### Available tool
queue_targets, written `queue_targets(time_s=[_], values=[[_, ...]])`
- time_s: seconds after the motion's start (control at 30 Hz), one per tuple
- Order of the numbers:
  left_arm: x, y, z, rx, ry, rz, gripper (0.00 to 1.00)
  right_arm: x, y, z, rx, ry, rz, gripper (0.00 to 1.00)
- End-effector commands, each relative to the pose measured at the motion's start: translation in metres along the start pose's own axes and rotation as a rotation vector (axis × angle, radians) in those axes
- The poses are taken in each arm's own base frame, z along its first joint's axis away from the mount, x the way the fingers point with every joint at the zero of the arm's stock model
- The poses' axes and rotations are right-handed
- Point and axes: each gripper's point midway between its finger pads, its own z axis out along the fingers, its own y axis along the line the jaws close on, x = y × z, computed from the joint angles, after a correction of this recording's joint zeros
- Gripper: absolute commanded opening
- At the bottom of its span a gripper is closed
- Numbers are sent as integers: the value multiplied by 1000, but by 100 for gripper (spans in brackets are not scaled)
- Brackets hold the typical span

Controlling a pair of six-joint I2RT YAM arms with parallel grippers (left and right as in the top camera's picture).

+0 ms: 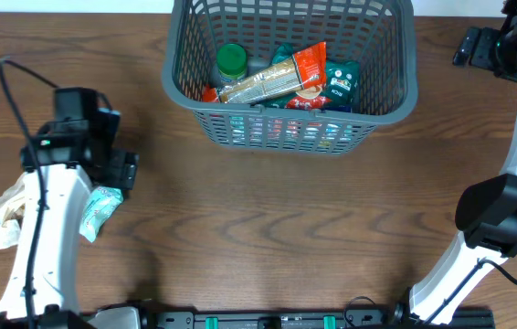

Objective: Pack container
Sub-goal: 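Grasp the mint-green wipes pouch with the left gripper and lift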

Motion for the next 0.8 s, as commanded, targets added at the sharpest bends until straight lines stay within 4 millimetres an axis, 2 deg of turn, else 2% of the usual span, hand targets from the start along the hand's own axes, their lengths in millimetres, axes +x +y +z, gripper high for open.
queue_targets(time_s=[0.0, 0.27, 0.33, 0.5, 0.77], values=[[18, -12, 23, 148, 47, 59, 99, -1, -2, 1, -1, -2, -9, 99], [64, -21, 67, 257, 216, 106, 99, -2, -1, 1, -2, -8, -8, 99], [71, -22, 77, 273, 241, 122, 99, -2, -1, 1, -2, -7, -8, 99], [73, -20, 100, 280, 255, 117, 99, -2, -1, 1, -2, -6, -8, 99], [81, -16, 126, 302, 288, 119, 99, 0, -2, 1, -1, 1, -9, 99]])
